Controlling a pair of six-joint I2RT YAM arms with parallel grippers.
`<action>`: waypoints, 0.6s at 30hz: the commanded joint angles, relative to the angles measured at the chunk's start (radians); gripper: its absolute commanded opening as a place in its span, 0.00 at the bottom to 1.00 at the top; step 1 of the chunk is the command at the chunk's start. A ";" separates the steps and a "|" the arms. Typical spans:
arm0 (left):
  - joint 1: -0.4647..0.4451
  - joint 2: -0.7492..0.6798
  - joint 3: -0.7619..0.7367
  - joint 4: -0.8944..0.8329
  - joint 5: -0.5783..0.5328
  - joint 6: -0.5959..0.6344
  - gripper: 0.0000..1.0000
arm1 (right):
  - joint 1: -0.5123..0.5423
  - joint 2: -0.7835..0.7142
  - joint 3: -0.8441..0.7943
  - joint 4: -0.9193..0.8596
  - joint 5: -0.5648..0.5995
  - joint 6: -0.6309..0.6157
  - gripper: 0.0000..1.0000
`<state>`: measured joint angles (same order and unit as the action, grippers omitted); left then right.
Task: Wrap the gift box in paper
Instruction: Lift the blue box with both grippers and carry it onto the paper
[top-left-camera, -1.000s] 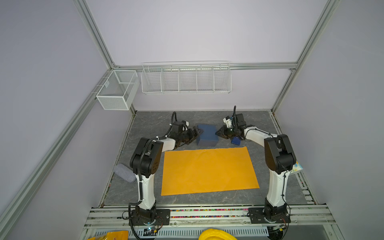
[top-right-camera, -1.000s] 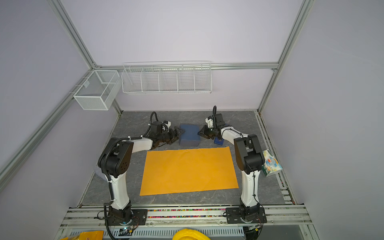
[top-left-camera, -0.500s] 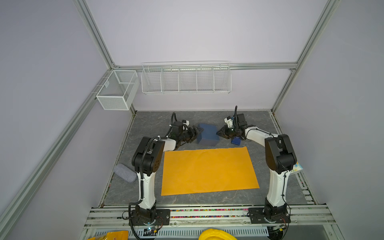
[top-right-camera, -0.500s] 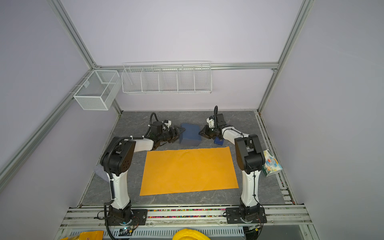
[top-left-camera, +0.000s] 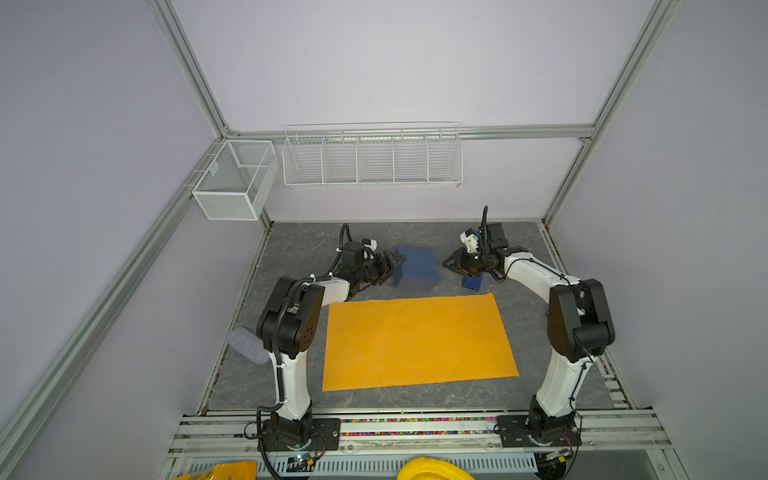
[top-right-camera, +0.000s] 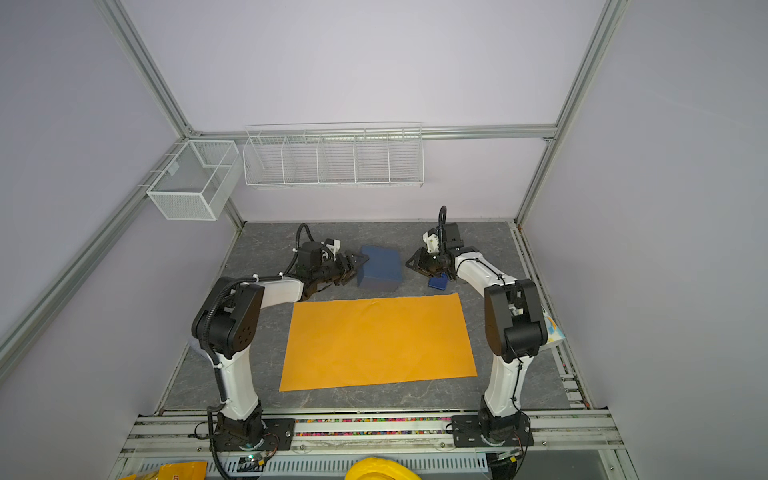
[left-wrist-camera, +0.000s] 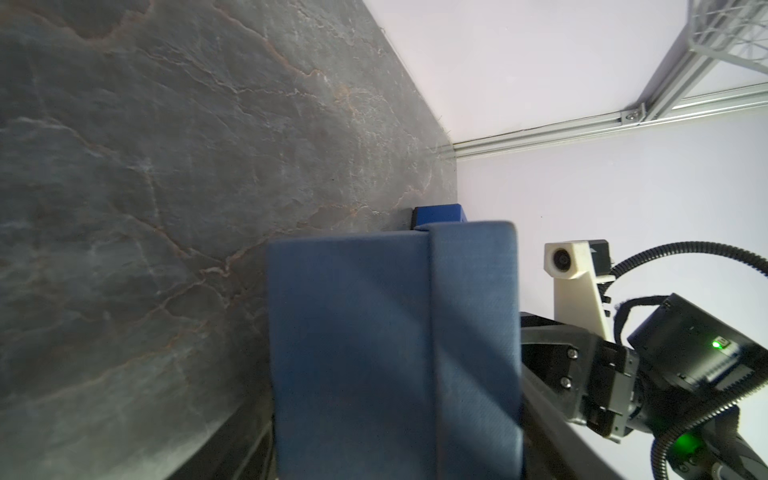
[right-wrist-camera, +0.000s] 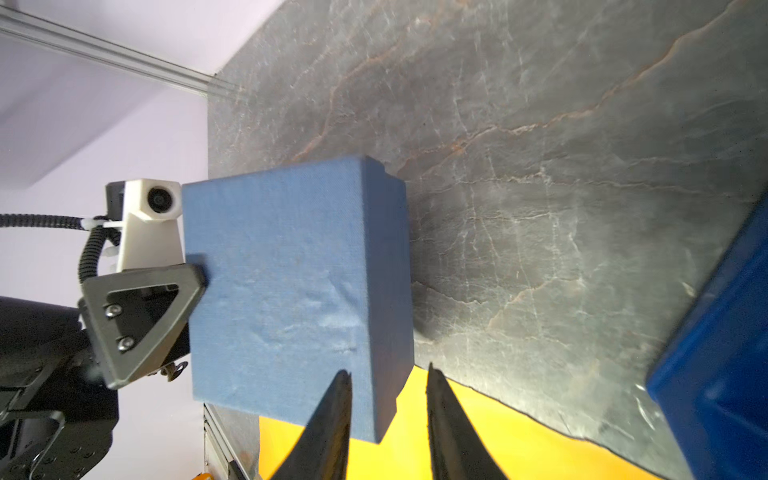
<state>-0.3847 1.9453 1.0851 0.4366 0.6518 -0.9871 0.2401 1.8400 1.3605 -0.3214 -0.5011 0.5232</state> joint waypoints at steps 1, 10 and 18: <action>-0.009 -0.114 -0.050 0.021 0.003 -0.013 0.76 | -0.005 -0.098 -0.042 -0.092 0.019 -0.073 0.35; -0.123 -0.381 -0.275 -0.055 -0.099 -0.028 0.76 | -0.014 -0.337 -0.209 -0.176 0.091 -0.123 0.36; -0.255 -0.574 -0.437 -0.132 -0.232 -0.045 0.76 | -0.028 -0.487 -0.323 -0.191 0.128 -0.117 0.36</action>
<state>-0.6155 1.4128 0.6754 0.3210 0.4953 -1.0008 0.2157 1.3865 1.0637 -0.4961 -0.3954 0.4244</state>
